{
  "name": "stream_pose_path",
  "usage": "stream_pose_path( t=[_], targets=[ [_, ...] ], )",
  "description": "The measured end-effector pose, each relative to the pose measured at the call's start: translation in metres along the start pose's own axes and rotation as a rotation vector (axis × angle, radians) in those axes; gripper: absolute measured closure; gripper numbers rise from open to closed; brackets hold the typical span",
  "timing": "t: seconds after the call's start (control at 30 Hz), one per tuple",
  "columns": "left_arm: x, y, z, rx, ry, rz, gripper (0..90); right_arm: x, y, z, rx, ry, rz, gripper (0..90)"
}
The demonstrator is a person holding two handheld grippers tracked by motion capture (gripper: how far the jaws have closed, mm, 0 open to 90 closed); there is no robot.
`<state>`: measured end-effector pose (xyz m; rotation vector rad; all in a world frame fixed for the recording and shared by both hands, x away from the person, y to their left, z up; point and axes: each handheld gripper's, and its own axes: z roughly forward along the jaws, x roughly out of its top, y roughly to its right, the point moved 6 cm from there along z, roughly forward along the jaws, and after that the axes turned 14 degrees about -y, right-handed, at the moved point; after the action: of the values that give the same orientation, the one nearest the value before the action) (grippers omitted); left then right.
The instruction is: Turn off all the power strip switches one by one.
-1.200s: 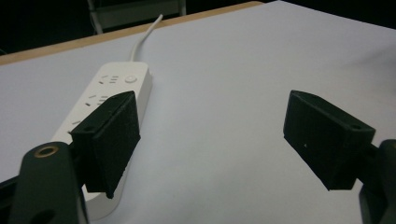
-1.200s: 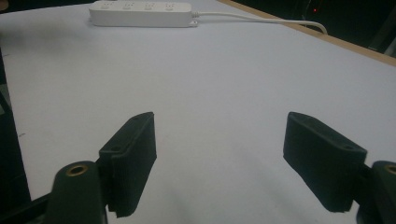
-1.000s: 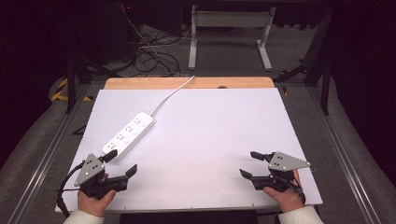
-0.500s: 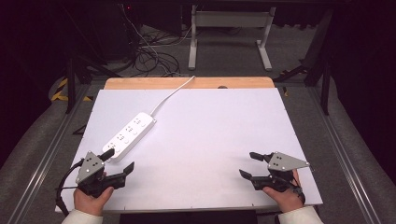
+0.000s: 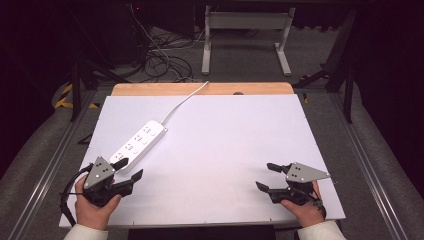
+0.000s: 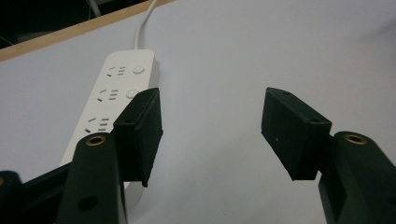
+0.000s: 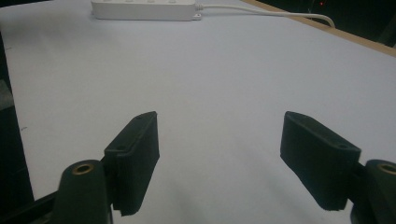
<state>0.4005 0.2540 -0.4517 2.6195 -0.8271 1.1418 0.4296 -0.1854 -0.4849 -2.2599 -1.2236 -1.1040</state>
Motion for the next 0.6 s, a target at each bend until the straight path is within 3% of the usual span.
stream_pose_path(
  t=[0.33, 0.43, 0.6],
  targets=[
    [0.012, -0.015, -0.001, 0.02, -0.02, -0.034, 42.4, 0.0, 0.001, 0.001, -0.006, -0.001, 0.006, 28.7],
    [0.017, -0.018, 0.001, 0.007, -0.016, -0.047, 42.9, 0.0, 0.001, 0.0, -0.006, 0.001, 0.006, 28.6],
    [0.024, -0.024, 0.001, 0.024, -0.016, -0.041, 43.5, 0.0, 0.001, 0.0, -0.007, 0.002, 0.006, 28.6]
  ],
)
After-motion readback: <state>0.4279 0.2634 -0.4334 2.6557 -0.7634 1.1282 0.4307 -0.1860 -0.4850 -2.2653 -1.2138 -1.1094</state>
